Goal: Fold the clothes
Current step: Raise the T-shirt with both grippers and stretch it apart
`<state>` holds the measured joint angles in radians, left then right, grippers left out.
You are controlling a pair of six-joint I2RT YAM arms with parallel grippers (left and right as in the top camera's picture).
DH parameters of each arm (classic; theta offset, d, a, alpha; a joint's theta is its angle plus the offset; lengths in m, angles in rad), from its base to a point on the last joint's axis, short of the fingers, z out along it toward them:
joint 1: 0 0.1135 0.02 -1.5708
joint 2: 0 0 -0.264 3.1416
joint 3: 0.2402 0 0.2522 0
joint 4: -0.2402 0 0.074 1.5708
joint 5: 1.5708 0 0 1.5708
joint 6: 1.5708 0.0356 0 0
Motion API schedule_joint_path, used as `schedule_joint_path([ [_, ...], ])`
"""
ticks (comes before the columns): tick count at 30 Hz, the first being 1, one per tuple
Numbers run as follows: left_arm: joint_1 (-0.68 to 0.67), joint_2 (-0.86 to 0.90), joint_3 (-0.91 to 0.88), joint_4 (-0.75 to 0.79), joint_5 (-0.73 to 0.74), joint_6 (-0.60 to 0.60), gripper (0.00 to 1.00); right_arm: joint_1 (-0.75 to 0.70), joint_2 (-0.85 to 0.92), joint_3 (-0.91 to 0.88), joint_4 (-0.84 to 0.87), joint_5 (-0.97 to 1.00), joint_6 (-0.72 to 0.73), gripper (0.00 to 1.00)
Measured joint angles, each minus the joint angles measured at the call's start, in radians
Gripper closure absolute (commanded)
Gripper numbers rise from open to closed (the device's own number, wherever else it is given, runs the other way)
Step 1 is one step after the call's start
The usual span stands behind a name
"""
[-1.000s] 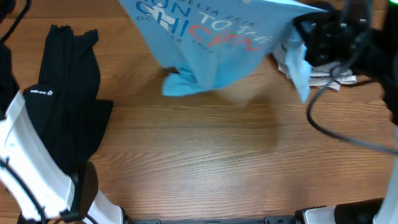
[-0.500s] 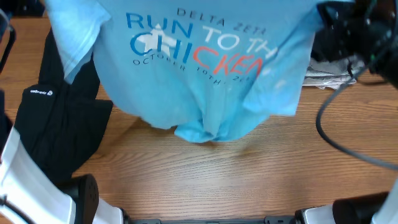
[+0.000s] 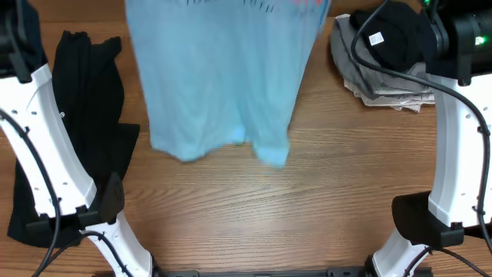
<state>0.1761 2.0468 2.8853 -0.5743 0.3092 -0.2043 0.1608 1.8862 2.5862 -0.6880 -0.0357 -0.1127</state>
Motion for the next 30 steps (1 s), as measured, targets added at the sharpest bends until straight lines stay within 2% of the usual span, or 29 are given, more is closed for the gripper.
schedule_joint_path([
  [5, 0.000, -0.007, 0.001, 0.069, 0.001, -0.003, 0.96, 0.003, -0.011, 0.015, 0.068, 0.024, 0.000, 0.96],
  [9, 0.000, -0.014, 0.005, -0.028, 0.002, 0.006, 0.96, 0.005, -0.015, 0.015, 0.023, 0.034, -0.004, 0.96],
  [19, 0.000, -0.014, 0.006, -0.605, -0.016, 0.145, 0.96, 0.005, 0.013, 0.003, -0.488, 0.005, 0.010, 0.96],
  [25, 0.000, -0.014, 0.005, -0.861, -0.037, 0.192, 0.96, 0.005, 0.049, -0.008, -0.777, -0.026, 0.080, 0.96],
  [30, 0.001, -0.014, 0.005, -1.042, -0.053, 0.223, 0.96, 0.005, 0.052, -0.008, -0.908, -0.058, 0.132, 0.96],
])
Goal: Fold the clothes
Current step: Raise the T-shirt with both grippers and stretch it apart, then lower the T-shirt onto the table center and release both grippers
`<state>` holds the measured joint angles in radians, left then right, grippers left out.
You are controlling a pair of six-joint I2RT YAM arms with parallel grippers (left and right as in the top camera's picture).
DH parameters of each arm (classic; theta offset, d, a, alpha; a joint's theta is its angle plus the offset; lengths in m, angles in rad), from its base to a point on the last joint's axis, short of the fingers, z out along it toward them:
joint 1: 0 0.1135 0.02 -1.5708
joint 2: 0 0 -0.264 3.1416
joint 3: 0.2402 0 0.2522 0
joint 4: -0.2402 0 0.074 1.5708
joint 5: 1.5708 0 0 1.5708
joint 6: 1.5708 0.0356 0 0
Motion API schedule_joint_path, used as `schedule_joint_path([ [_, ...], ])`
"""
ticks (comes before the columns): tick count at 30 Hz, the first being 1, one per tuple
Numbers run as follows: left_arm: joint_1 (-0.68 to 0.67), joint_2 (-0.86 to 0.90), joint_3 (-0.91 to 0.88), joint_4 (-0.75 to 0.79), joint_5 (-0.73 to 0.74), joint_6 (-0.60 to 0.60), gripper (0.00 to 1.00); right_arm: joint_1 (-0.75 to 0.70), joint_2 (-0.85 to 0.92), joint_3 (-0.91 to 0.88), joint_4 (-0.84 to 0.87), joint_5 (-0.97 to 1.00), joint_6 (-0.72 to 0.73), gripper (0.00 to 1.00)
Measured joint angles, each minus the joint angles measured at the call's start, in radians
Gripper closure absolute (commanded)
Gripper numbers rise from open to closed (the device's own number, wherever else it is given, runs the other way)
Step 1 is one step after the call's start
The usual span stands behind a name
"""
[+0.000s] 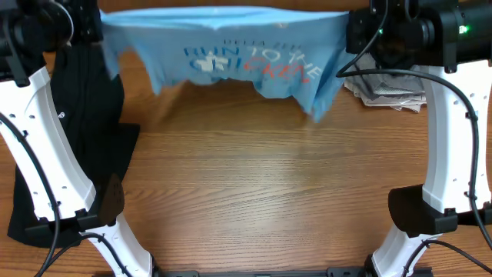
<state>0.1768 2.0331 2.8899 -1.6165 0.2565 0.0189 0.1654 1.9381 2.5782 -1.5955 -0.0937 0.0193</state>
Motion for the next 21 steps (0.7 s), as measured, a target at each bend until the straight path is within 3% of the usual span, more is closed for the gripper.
schedule_joint_path([
  [3, 0.002, 0.000, -0.002, -0.075, -0.007, 0.012, 0.96, 0.000, 0.000, 0.000, -0.068, -0.013, 0.028, 0.96],
  [11, 0.009, -0.047, -0.087, -0.077, -0.007, 0.015, 0.96, 0.000, -0.114, -0.084, -0.098, -0.084, 0.080, 0.96],
  [21, 0.009, -0.442, -0.562, -0.077, -0.038, 0.015, 0.96, 0.000, -0.570, -0.575, -0.092, -0.121, 0.163, 0.96],
])
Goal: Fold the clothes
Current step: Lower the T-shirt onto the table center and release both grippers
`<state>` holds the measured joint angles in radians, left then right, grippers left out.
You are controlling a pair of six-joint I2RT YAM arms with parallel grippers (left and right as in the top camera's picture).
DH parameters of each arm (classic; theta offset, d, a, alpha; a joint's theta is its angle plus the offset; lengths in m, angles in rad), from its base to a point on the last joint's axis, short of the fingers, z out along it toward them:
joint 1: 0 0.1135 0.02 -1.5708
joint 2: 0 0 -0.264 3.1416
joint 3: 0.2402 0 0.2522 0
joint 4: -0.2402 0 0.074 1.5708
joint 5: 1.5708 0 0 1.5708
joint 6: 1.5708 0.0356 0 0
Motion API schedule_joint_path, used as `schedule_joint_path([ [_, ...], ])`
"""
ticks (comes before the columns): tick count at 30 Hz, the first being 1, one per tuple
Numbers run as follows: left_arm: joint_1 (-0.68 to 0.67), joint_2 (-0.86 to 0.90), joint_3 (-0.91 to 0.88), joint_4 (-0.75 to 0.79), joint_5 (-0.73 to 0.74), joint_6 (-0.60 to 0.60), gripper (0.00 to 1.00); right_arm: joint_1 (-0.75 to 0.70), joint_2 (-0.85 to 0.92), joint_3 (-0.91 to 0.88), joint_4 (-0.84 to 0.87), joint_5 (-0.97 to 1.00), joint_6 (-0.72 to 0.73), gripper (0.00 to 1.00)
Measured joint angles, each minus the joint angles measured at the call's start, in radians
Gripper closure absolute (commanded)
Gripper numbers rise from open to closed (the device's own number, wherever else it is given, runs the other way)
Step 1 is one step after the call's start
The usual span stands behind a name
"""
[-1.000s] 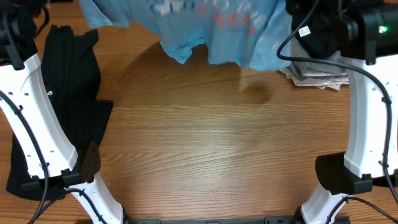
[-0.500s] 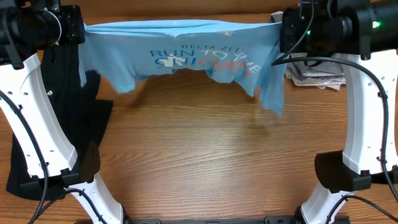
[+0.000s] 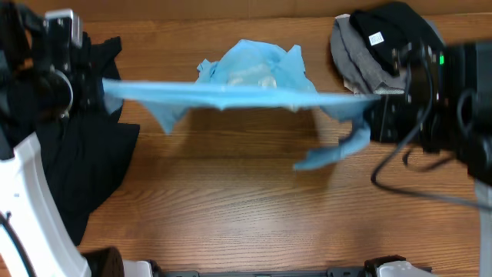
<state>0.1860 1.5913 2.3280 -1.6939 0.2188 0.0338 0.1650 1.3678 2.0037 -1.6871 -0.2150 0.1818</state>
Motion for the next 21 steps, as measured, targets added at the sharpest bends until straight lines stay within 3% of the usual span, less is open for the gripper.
schedule_joint_path([
  [5, 0.004, -0.069, -0.201, 0.000, -0.003, -0.001, 0.96, 0.000, -0.147, -0.297, 0.026, -0.031, 0.042, 0.96],
  [11, 0.004, -0.036, -0.490, 0.050, -0.006, -0.001, 0.96, 0.000, -0.191, -0.599, 0.095, -0.068, 0.115, 0.96],
  [16, 0.014, -0.029, -0.700, 0.149, -0.061, -0.002, 0.73, -0.013, -0.192, -0.730, 0.115, -0.065, 0.182, 0.90],
  [19, 0.029, -0.026, -0.784, 0.185, -0.098, -0.004, 0.71, -0.027, -0.193, -0.771, 0.110, -0.058, 0.210, 0.87],
  [21, 0.031, -0.022, -0.818, 0.202, -0.110, -0.004, 0.71, -0.027, -0.194, -0.787, 0.097, -0.058, 0.235, 0.79],
])
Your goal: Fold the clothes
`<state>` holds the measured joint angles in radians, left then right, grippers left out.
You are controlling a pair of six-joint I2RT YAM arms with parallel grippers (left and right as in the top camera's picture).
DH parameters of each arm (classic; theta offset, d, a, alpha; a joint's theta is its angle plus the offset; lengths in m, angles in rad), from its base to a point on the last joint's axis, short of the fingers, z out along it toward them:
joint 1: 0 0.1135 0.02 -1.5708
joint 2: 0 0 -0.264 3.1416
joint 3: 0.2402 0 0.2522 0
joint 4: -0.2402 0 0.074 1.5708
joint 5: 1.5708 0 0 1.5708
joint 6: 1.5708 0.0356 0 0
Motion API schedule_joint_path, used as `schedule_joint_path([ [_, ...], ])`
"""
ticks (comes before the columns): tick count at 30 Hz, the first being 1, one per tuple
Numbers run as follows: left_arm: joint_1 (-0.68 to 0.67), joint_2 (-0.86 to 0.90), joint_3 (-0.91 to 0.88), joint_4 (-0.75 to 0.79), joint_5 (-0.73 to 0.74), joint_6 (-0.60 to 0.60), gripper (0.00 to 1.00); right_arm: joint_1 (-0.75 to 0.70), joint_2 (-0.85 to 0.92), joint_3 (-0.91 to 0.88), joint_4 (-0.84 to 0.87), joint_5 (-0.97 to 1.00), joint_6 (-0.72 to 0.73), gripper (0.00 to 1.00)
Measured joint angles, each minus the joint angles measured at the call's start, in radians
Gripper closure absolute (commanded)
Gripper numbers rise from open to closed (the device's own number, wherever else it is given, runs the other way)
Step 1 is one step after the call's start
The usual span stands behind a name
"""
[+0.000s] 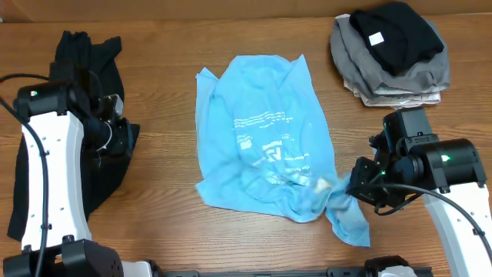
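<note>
A light blue T-shirt (261, 146) with faint white print lies spread and rumpled on the middle of the wooden table (169, 231). Its near edge is bunched, and a loose flap (350, 223) trails toward the front right. My right gripper (352, 190) is low at that bunched near-right corner, shut on the blue cloth. My left gripper (115, 132) sits well left of the shirt, apart from it, over black cloth. It holds nothing and looks open, though its dark fingers are hard to make out.
A heap of black clothes (73, 85) lies along the left side, under the left arm. A folded stack of grey and black garments (388, 54) sits at the back right. Both arm bases stand at the front corners.
The shirt was stretched in the air between both grippers; now it lies on the table. The left gripper has let go and moved left over the black heap. The right gripper is lower and nearer.
The blue shirt first hung high at the back, filling the top of the view. Then both grippers held it stretched wide with its print showing, then pulled flat and low above the table. Now it lies spread on the table with only the right gripper on it.
</note>
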<state>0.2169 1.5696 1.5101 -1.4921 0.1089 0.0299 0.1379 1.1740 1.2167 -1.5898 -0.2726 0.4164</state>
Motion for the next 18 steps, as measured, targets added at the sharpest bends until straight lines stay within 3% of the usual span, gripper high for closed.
schedule_joint_path([
  [2, 0.000, 0.006, -0.021, 0.013, -0.008, 0.000, 0.69, 0.000, -0.003, -0.010, -0.008, 0.000, 0.010, 0.69],
  [4, -0.001, 0.010, -0.029, 0.040, -0.012, 0.001, 0.62, 0.000, -0.005, -0.015, -0.017, 0.003, 0.021, 0.53],
  [9, -0.001, 0.011, -0.031, 0.206, 0.029, 0.008, 0.45, 0.000, -0.007, -0.016, 0.008, 0.003, 0.027, 0.35],
  [12, -0.015, 0.011, -0.032, 0.366, 0.100, 0.030, 0.41, 0.000, -0.008, -0.016, 0.076, 0.003, 0.029, 0.29],
  [18, -0.136, 0.091, -0.031, 0.711, 0.192, 0.056, 0.34, 0.004, -0.008, -0.018, 0.257, -0.038, -0.002, 0.26],
])
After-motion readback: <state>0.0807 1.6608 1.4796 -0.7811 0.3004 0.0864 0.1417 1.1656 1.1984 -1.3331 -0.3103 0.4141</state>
